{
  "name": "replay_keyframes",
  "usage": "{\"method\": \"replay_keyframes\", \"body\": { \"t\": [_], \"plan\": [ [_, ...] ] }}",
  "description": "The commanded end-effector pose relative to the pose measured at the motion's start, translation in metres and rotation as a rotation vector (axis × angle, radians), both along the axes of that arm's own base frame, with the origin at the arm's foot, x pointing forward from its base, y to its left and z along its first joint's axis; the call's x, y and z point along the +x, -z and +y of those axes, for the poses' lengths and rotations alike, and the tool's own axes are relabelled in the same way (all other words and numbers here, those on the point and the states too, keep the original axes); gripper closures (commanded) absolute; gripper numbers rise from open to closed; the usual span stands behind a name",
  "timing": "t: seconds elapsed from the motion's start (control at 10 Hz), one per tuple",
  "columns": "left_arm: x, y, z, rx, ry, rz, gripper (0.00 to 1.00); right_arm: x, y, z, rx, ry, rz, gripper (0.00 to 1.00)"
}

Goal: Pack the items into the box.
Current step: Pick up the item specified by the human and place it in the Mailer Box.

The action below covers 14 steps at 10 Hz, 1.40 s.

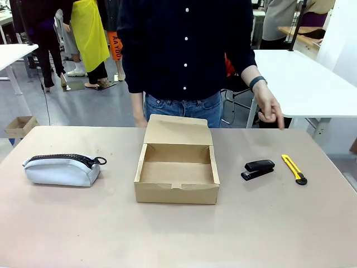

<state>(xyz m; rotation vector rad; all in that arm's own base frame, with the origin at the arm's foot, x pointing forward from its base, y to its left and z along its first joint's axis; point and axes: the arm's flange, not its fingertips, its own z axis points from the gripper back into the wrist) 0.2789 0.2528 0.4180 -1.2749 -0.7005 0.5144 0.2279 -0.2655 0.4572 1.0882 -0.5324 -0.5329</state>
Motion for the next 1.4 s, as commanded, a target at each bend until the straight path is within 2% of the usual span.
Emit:
{"method": "replay_keyframes", "body": {
  "t": [0.0, 0.6, 0.7, 0.8, 1.0, 1.1, 1.2, 1.3],
  "plan": [
    [0.004, -0.001, 0.001, -0.010, -0.006, -0.025, 0.00, 0.004, 0.000, -0.002, 0.003, -0.004, -0.039, 0.00],
    [0.004, -0.001, 0.001, -0.010, -0.006, -0.025, 0.00, 0.004, 0.000, -0.002, 0.003, -0.004, -0.039, 0.00],
    [0.004, -0.001, 0.001, -0.010, -0.006, -0.025, 0.00, 0.002, 0.001, 0.001, 0.005, 0.004, -0.005, 0.00],
    [0.004, -0.001, 0.001, -0.010, -0.006, -0.025, 0.00, 0.019, -0.010, 0.023, -0.109, -0.067, -0.015, 0.00],
    [0.004, -0.001, 0.001, -0.010, -0.006, -0.025, 0.00, 0.069, -0.029, 0.090, -0.411, -0.208, 0.082, 0.00],
    [0.004, -0.001, 0.001, -0.010, -0.006, -0.025, 0.00, 0.106, -0.033, 0.140, -0.704, -0.312, 0.108, 0.00],
    [0.004, -0.001, 0.001, -0.010, -0.006, -0.025, 0.00, 0.123, -0.025, 0.170, -0.969, -0.346, 0.183, 0.00],
    [0.004, -0.001, 0.001, -0.010, -0.006, -0.025, 0.00, 0.131, -0.016, 0.195, -1.147, -0.468, 0.233, 0.00]
  ]
}}
